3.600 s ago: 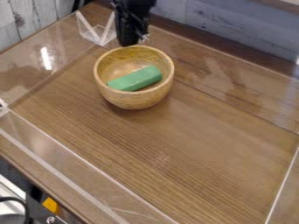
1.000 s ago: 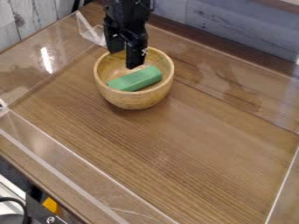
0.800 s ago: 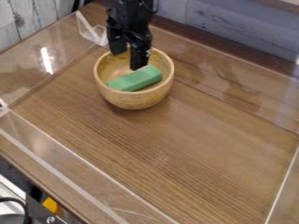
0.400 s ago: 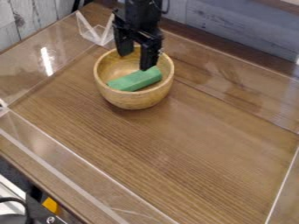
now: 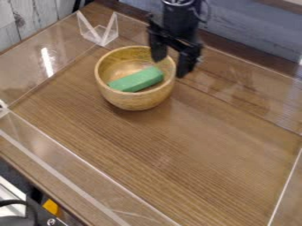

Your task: Put the green block in the brown bowl

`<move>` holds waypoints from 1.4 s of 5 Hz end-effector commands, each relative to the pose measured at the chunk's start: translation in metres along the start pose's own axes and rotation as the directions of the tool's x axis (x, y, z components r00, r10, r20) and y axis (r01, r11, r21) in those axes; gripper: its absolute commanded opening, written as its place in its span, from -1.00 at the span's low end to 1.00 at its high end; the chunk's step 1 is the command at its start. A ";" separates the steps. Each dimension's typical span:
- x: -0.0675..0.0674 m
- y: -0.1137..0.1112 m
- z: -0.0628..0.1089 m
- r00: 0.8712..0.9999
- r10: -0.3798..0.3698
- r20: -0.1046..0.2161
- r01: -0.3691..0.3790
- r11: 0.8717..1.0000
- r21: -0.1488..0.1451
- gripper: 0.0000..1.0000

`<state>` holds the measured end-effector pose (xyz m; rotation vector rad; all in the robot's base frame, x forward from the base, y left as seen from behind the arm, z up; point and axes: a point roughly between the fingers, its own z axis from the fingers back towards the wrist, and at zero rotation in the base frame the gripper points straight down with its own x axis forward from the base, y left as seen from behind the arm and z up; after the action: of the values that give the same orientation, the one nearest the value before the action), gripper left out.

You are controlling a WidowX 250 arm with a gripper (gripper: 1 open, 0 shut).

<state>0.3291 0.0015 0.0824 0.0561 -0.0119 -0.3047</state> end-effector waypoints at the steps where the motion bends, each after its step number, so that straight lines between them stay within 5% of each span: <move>1: 0.009 0.017 0.013 0.996 -0.034 0.077 0.031 0.999 0.037 1.00; 4: 0.017 0.023 0.002 0.994 -0.054 0.095 0.050 0.998 0.049 1.00; 6: 0.019 0.015 0.011 0.994 -0.045 0.095 0.041 0.998 0.044 1.00; 7: 0.014 0.007 -0.002 0.990 -0.102 0.097 0.099 0.994 0.041 1.00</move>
<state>0.3413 0.0060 0.0640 0.0677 -0.0617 -0.3975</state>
